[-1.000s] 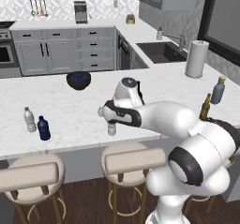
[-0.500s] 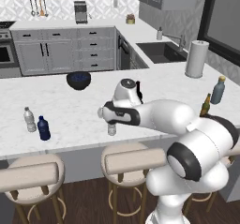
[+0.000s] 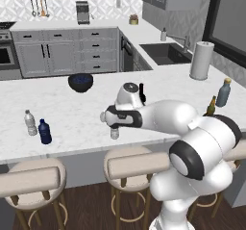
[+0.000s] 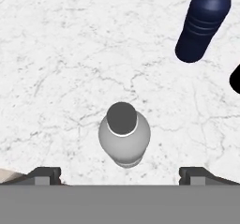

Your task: Move the plastic bottles in the middle to the plastics group, and the glass bottles in the middle to the glass group.

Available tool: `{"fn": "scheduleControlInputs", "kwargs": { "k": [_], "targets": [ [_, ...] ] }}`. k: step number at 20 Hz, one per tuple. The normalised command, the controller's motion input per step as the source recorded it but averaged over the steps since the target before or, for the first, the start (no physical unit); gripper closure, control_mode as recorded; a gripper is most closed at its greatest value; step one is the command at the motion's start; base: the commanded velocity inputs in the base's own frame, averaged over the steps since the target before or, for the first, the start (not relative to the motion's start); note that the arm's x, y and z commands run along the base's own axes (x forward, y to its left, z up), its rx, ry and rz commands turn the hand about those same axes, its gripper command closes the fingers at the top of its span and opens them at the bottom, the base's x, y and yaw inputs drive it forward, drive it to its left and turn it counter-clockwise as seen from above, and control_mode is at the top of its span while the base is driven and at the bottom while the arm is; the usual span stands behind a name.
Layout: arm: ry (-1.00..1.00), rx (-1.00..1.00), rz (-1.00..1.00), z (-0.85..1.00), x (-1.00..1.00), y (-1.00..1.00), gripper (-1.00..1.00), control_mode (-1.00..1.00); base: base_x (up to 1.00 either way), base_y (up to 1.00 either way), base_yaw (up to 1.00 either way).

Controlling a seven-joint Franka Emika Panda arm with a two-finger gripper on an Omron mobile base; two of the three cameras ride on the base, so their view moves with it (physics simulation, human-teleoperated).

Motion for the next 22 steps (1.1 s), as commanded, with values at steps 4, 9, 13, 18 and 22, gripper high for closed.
{"fn": "scheduleControlInputs", "kwargs": {
  "k": [4, 9, 13, 18, 22],
  "targets": [
    [0.03, 0.0, 0.0, -0.03, 0.14, 0.0, -1.0, -1.0, 0.0, 0.0, 0.0],
    [0.03, 0.0, 0.0, -0.08, 0.08, 0.0, -1.0, -1.0, 0.0, 0.0, 0.0],
    [0.02, -0.01, 0.0, -0.13, 0.02, 0.0, -1.0, -1.0, 0.0, 0.0, 0.0],
    [0.0, -0.01, 0.0, -0.15, 0.05, 0.0, -1.0, -1.0, 0.0, 0.0, 0.0],
    [0.0, -0.01, 0.0, -0.02, 0.01, 0.02, -1.0, -1.0, 0.0, 0.0, 0.0]
  ]
}}
